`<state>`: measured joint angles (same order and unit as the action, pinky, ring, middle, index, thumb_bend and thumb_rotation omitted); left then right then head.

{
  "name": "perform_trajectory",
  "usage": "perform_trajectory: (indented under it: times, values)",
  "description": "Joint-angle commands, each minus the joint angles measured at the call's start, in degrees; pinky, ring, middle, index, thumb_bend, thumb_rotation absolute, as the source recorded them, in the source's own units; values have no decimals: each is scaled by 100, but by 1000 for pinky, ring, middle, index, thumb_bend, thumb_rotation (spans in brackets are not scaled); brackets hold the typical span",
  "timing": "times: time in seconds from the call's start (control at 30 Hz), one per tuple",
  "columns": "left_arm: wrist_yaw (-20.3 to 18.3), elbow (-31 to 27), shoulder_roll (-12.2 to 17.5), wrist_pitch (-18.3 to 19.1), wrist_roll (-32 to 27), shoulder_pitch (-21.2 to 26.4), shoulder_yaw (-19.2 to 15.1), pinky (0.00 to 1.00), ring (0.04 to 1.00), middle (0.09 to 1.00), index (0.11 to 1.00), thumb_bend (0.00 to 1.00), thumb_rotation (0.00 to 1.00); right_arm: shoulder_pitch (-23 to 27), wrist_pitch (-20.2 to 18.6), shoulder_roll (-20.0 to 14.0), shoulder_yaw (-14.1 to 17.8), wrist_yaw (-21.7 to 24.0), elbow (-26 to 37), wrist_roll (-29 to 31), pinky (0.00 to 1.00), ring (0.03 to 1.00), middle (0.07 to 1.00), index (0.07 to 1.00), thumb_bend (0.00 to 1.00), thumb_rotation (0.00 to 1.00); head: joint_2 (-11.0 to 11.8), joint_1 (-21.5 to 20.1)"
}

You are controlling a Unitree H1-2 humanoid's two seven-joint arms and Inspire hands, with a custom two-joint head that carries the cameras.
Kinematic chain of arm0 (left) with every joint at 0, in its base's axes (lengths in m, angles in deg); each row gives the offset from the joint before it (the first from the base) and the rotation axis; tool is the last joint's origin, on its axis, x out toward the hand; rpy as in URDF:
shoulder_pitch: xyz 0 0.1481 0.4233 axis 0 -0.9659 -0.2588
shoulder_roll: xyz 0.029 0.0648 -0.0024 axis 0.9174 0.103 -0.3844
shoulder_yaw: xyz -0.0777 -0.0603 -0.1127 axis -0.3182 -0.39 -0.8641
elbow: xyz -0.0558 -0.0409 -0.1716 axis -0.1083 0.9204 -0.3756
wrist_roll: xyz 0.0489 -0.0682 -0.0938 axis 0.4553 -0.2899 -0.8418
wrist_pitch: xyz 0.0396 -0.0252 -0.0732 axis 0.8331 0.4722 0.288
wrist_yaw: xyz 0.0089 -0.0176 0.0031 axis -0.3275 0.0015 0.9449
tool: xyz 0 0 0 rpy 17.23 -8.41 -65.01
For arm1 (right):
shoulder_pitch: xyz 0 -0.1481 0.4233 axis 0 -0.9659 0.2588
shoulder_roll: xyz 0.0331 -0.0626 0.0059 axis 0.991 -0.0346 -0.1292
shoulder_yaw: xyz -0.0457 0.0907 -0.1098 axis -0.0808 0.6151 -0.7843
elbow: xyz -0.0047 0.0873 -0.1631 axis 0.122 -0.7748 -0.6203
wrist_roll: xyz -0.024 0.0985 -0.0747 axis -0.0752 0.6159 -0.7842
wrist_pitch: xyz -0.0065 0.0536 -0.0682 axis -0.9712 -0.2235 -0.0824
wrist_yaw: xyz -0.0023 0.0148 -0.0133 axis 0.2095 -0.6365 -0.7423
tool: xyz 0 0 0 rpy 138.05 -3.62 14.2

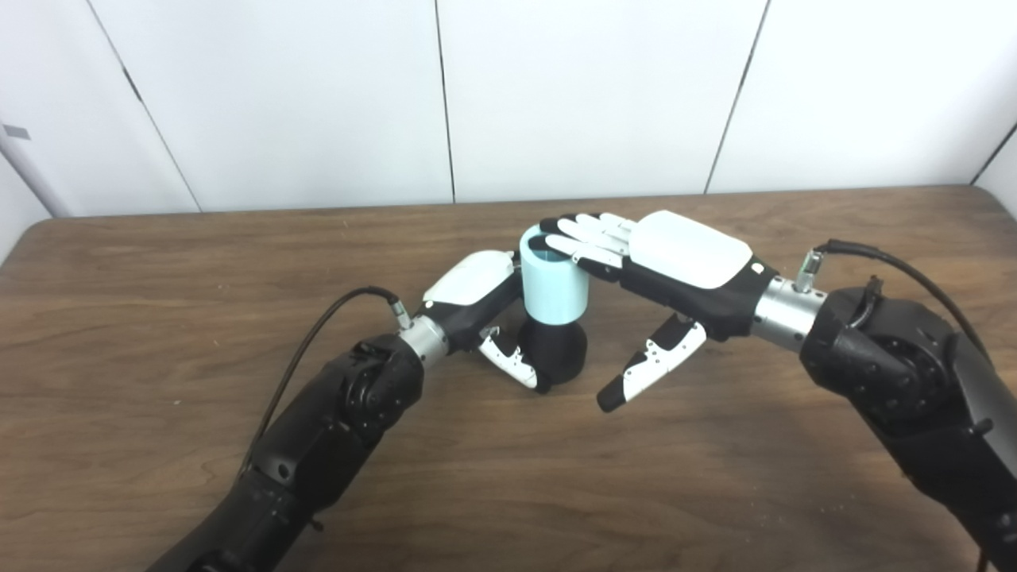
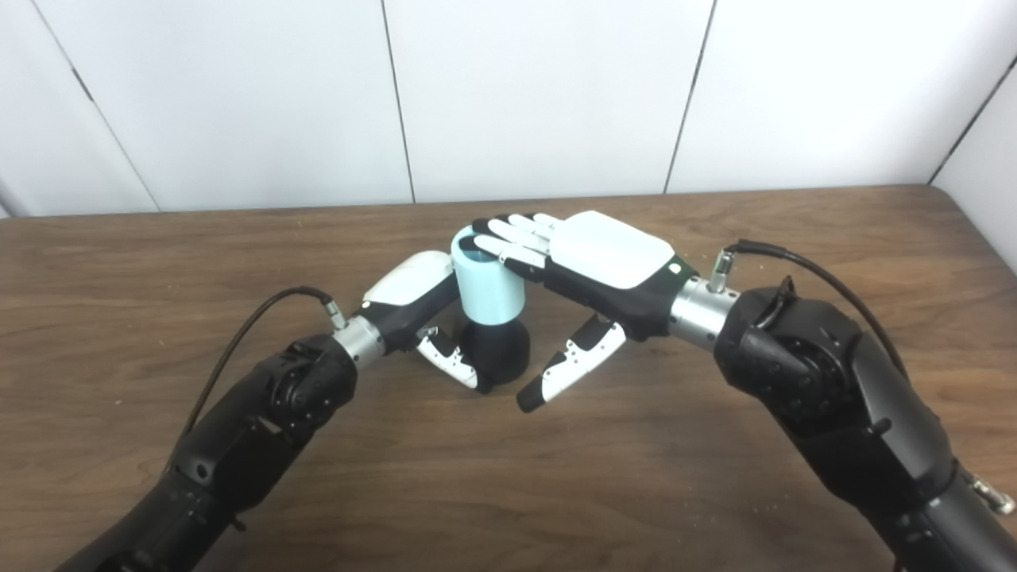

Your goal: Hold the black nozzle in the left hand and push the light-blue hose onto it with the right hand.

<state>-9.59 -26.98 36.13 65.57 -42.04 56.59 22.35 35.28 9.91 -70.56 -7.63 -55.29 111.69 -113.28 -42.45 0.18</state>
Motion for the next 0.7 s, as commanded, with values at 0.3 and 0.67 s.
perform_trajectory:
  times: [0.3,0.67]
  values:
    - [-254,92,132,198,255,-43,52,1000,606,474,486,527,0,-260,-317,-218,-283,625,2,176,1000,1000,1000,977,774,719,-24,15]
    - [-253,136,157,179,209,-18,-11,1000,606,475,486,527,0,-478,-98,-443,-24,346,67,449,876,896,886,858,776,701,-16,-11]
